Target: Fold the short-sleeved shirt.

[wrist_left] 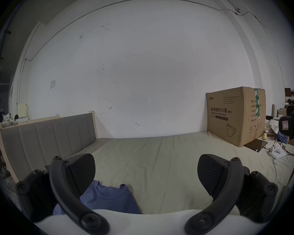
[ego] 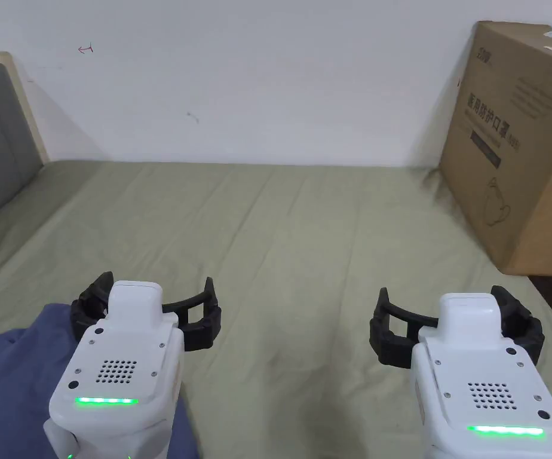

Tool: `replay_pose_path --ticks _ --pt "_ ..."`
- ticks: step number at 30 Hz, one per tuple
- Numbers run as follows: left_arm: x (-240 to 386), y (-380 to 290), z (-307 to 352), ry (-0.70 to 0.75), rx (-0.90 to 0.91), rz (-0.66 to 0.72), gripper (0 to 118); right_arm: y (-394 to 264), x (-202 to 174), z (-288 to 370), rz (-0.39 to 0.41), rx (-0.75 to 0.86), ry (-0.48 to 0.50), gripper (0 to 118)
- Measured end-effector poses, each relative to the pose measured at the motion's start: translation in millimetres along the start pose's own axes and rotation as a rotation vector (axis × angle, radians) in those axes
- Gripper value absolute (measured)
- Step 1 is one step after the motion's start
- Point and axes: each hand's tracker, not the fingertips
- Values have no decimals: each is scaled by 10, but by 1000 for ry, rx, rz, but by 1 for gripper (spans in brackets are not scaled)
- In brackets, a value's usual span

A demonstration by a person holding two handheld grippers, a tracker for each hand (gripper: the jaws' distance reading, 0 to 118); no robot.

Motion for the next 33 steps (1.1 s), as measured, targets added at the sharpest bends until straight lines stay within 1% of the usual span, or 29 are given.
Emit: replay_pose_path --ticks 27,28,29,30,31,32,33 --pt "-8 36 11 -7 1 1 118 65 16 18 -22 0 13 117" --pt "-10 39 10 -7 0 4 118 70 17 18 -24 -1 14 115" --pt "-6 41 7 -8 -1 6 117 76 17 19 -26 -2 16 110" --pt "-5 43 6 -6 -2 8 114 81 17 19 -25 -1 16 103" --pt "-4 45 7 -5 -1 13 106 86 15 22 -24 -1 16 93" --pt "-4 49 15 -5 4 19 95 90 12 23 -22 -1 15 85" --pt "2 48 25 -3 12 27 88 95 11 24 -22 -4 16 79"
